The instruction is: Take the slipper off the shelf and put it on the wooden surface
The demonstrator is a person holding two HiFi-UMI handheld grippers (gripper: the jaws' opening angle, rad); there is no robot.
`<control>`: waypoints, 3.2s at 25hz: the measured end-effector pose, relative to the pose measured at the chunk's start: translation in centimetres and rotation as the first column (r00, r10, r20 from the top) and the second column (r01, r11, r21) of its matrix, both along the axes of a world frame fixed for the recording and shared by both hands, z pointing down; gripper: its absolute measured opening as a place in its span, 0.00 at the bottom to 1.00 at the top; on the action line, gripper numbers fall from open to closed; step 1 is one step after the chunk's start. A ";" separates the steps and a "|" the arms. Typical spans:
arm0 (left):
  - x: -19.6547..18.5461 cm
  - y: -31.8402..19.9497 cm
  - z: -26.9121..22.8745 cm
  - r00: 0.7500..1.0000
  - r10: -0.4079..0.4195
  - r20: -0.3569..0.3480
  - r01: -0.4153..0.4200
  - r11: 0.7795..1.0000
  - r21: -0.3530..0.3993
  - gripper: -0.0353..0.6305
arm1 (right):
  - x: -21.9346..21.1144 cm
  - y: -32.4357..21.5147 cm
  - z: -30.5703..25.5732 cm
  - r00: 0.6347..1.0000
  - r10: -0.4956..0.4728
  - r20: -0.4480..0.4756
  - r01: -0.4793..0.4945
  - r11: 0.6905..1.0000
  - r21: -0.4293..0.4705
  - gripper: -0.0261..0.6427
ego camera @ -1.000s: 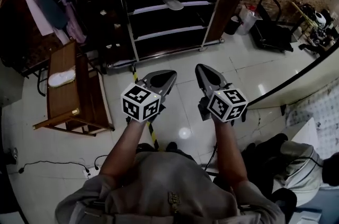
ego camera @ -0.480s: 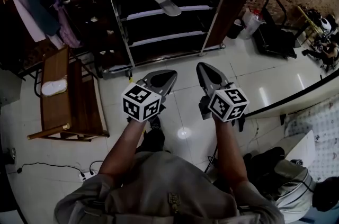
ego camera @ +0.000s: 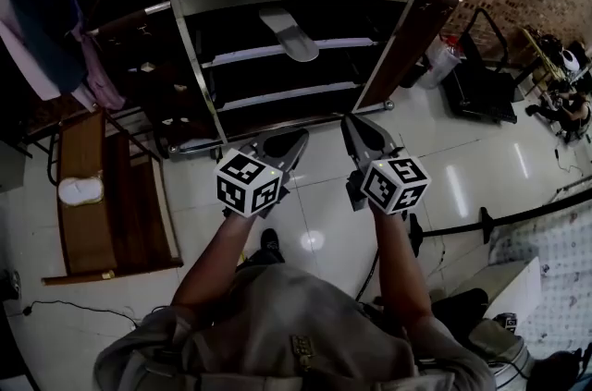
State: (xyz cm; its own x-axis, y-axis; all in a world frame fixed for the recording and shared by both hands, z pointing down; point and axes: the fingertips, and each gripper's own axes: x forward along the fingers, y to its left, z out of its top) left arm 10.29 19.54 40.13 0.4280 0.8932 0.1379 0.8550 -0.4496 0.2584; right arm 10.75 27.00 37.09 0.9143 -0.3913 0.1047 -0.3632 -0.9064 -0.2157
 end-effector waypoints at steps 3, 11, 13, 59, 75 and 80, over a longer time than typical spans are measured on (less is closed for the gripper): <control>3.9 0.1 0.3 1.000 -0.013 -0.003 0.014 1.000 0.007 0.06 | 4.0 0.2 0.1 1.000 -0.007 -0.004 0.007 1.000 0.002 0.04; 11.6 0.7 1.1 0.998 -0.066 0.019 0.065 0.997 0.030 0.06 | 12.5 0.8 1.1 0.999 -0.048 0.010 0.048 0.999 -0.001 0.04; 13.4 1.3 1.3 0.996 -0.084 0.022 0.083 0.996 0.032 0.06 | 14.6 1.2 1.5 0.998 -0.067 0.015 0.067 0.998 0.000 0.04; 30.0 -2.2 8.3 0.769 -0.628 0.116 0.618 0.778 0.118 0.06 | 41.8 0.6 17.5 0.861 -0.393 0.323 0.479 0.841 -0.251 0.05; 24.1 -8.3 6.5 0.667 -0.741 0.074 0.737 0.671 0.080 0.06 | 29.1 -7.1 13.2 0.710 -0.654 0.260 0.703 0.678 -0.216 0.05; 20.1 -13.2 6.1 0.592 -0.803 0.070 0.799 0.596 0.084 0.06 | 24.9 -12.7 13.4 0.623 -0.733 0.271 0.782 0.589 -0.205 0.05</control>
State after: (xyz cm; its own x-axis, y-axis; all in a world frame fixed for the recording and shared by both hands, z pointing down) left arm 30.37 6.35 46.28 0.9516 0.1892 0.2420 0.1185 -0.9529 0.2793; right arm 35.61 14.30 50.53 0.2632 -0.8652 0.4267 -0.9331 -0.3407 -0.1153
